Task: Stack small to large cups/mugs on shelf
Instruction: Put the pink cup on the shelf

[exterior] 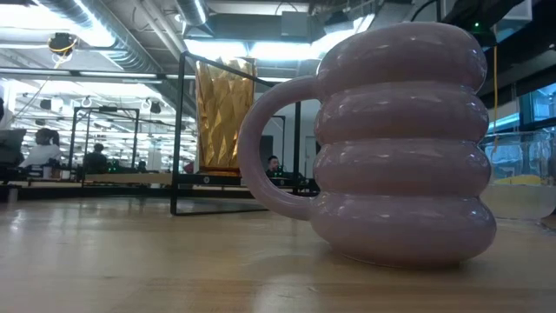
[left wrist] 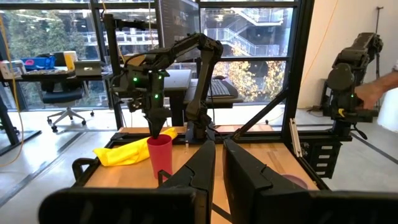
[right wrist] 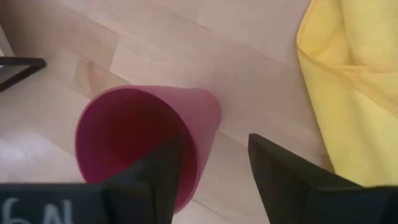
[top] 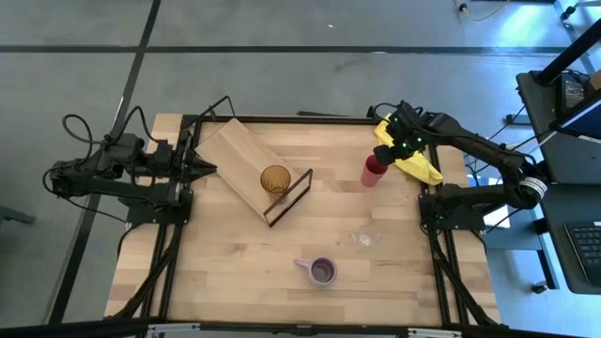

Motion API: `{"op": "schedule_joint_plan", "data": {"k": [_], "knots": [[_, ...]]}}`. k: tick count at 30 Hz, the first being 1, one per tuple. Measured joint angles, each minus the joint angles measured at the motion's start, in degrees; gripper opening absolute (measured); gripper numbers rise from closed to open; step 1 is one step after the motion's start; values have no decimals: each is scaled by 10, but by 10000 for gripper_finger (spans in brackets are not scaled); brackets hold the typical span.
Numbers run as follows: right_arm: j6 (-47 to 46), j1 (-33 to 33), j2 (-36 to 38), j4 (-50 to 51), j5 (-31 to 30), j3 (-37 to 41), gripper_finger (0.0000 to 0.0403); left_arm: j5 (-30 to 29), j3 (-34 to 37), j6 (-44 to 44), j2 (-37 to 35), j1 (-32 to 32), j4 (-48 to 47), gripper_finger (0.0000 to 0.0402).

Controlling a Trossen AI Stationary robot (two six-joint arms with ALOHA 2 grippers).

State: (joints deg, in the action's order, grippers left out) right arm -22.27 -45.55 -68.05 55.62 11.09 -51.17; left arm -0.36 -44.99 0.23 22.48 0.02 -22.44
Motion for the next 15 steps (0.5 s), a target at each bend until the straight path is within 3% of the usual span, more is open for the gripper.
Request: {"op": "schedule_joint_plan", "data": {"k": [7,15], "knots": [[-25,2,0,-8,7,10,182,0,0,0,0,0,0,28],[-33,43,-12,-12,-10,10,140,0,0,0,0,0,0,27]]}}
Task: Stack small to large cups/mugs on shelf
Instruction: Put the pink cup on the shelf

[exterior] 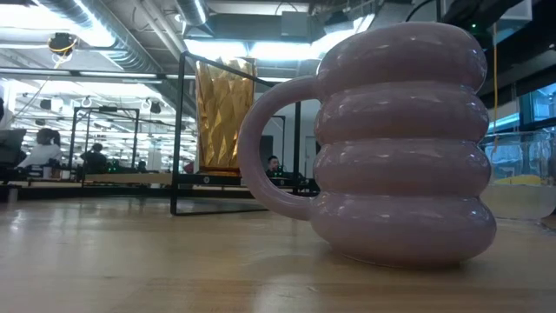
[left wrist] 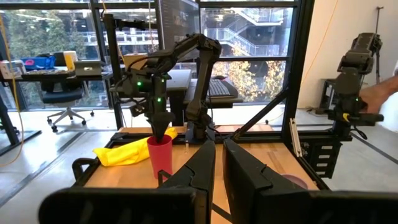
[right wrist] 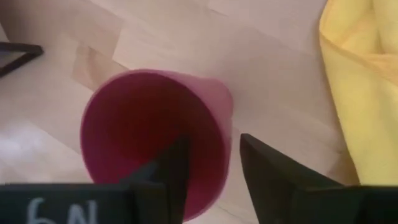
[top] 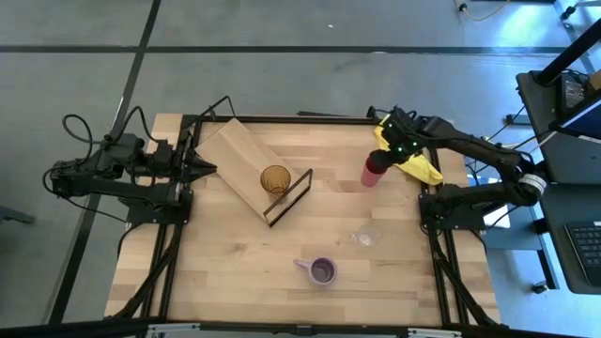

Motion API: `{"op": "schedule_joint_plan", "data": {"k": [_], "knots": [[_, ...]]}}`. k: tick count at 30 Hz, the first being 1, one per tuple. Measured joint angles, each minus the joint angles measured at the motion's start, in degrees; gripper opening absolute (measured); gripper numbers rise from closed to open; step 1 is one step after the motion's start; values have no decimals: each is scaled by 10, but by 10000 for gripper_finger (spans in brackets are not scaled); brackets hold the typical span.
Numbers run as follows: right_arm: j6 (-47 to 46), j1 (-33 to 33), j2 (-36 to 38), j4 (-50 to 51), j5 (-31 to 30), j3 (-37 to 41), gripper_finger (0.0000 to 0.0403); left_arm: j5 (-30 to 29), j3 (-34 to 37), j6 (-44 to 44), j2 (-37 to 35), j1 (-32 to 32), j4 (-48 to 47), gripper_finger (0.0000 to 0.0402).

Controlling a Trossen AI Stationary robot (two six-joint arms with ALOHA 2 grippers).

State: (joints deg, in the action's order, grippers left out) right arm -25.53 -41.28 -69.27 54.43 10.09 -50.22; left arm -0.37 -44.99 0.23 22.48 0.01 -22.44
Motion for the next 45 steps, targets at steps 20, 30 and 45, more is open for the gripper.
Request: {"op": "schedule_joint_plan", "data": {"k": [20,30,45], "knots": [[-11,22,-26,5,-71,-142,9,0,0,0,0,0,0,28],[83,64,-217,108,-205,-445,7,0,0,0,0,0,0,27],[113,133,-529,151,-120,-847,10,0,0,0,0,0,0,28]]}}
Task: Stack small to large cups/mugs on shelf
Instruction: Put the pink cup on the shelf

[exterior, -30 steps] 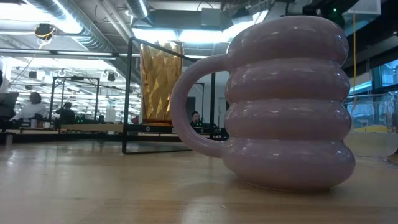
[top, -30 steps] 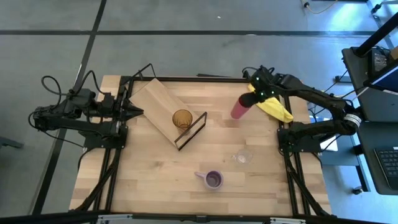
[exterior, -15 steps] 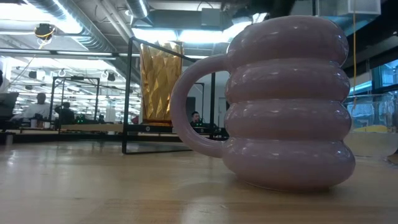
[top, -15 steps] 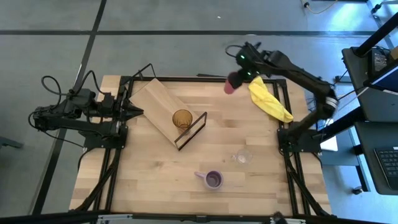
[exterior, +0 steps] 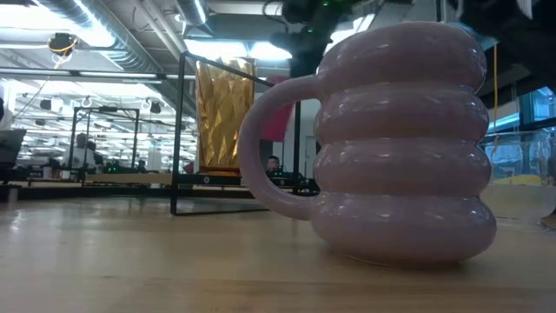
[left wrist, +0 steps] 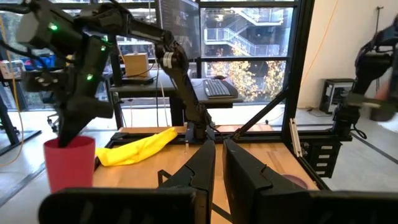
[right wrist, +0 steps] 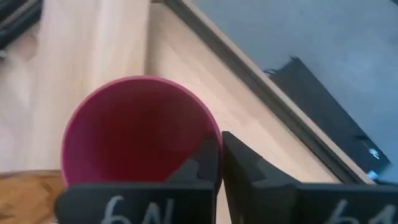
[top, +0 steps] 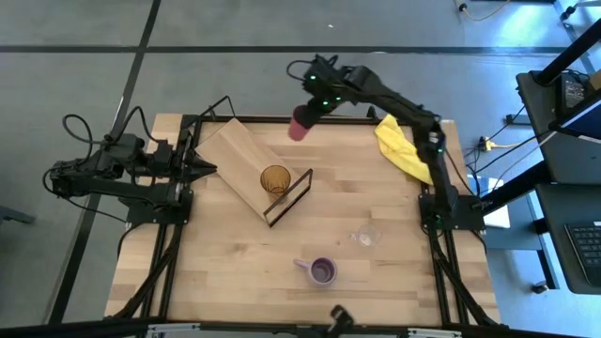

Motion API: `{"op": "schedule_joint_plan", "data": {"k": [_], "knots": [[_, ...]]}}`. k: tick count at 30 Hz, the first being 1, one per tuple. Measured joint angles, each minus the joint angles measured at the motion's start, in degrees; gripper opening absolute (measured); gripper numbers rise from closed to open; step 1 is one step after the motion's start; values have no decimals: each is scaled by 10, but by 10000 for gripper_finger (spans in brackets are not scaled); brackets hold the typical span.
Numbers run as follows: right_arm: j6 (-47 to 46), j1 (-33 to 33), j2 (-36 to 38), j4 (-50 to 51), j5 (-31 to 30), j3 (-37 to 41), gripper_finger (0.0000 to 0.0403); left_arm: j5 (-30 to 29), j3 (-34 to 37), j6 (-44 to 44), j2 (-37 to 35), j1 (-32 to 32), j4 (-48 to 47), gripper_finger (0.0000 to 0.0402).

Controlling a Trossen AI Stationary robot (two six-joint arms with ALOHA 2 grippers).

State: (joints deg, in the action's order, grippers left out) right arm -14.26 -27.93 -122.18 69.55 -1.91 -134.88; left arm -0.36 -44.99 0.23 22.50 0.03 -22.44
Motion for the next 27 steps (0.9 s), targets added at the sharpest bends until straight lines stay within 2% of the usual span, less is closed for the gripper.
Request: {"op": "schedule_joint_plan", "data": {"k": [7,13,23,27], "knots": [[-3,46,-26,-40,65,16,10,0,0,0,0,0,0,27],[-17,88,-29,-142,64,14,10,0,0,0,0,0,0,27],[-2,128,-29,-171,69,14,10,0,0,0,0,0,1,27],[8,140,-29,-205,46,14,10,0,0,0,0,0,1,27]]}}
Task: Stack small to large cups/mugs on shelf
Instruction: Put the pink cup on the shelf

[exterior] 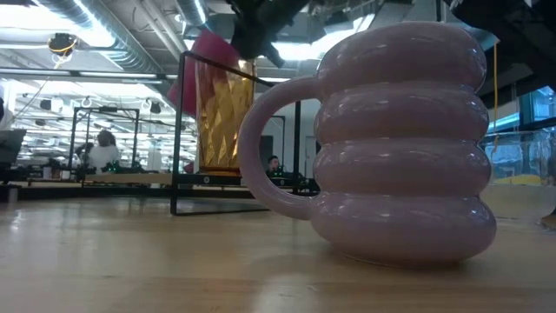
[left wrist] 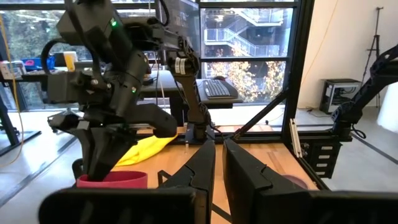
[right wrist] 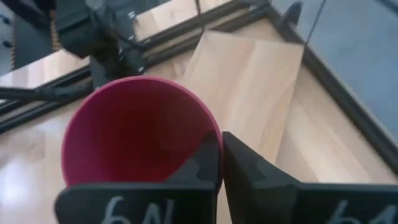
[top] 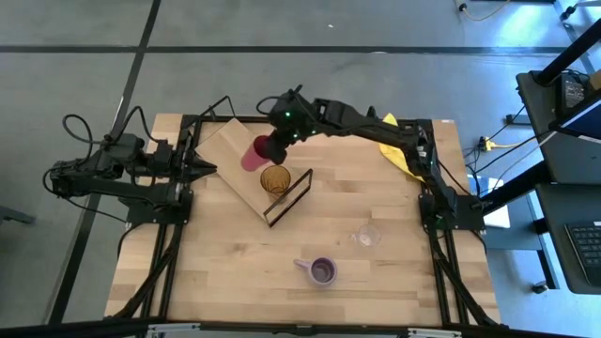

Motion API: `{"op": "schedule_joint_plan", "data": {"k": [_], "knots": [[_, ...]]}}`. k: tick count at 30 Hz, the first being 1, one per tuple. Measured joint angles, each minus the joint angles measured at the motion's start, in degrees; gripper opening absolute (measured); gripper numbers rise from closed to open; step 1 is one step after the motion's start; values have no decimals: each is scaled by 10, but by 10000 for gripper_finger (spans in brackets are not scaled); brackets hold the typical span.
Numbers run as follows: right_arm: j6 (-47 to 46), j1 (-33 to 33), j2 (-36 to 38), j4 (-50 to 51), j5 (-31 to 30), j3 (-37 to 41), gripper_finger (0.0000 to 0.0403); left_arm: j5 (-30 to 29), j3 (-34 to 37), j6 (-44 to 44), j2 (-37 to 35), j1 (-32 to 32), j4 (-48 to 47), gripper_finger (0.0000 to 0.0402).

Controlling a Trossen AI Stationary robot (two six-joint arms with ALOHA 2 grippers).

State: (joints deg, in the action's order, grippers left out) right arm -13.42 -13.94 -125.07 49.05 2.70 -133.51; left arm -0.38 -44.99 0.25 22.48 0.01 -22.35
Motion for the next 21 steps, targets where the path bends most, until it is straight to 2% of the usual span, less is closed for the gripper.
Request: {"op": "schedule_joint_plan", "data": {"k": [4,11,18,21], "knots": [[-14,0,-3,-20,-26,0,10,0,0,0,0,0,0,28],[-15,-2,-19,-40,-32,1,10,0,0,0,0,0,0,27],[-45,-8,-34,-62,19,1,10,0,0,0,0,0,0,27],[-42,-13,-35,-70,20,1,10,0,0,0,0,0,0,27]]}}
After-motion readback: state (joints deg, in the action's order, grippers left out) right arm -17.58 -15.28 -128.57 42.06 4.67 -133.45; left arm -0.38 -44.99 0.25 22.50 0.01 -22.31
